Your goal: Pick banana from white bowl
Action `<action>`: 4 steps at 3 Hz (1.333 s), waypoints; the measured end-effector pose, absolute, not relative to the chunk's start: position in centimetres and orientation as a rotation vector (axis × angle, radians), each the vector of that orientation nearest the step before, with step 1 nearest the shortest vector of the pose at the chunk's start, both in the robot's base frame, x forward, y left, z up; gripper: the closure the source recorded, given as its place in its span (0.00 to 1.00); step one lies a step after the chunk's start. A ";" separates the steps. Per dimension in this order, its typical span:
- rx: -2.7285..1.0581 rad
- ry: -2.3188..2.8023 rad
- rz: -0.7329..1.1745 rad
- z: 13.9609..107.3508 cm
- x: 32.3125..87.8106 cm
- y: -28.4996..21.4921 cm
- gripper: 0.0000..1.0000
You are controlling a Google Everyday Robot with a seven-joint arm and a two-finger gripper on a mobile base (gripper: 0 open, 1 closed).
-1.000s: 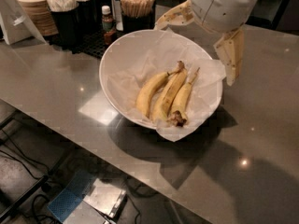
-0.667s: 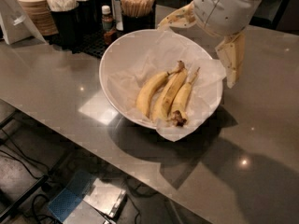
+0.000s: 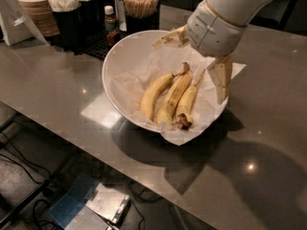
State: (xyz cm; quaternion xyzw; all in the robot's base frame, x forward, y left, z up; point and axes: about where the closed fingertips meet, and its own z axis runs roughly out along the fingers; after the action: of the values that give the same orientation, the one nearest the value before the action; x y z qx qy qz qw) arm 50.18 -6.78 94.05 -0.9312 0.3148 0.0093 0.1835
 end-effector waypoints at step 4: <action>-2.664 1.238 -0.185 92.2 51.1 -3.5 0.00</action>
Offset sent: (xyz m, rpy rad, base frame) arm -0.0096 0.0797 -0.0003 -0.2802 -0.0301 -0.1562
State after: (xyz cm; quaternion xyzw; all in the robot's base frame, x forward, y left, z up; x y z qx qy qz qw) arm 51.09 -3.51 92.19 -0.9006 0.4187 -0.0625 0.0988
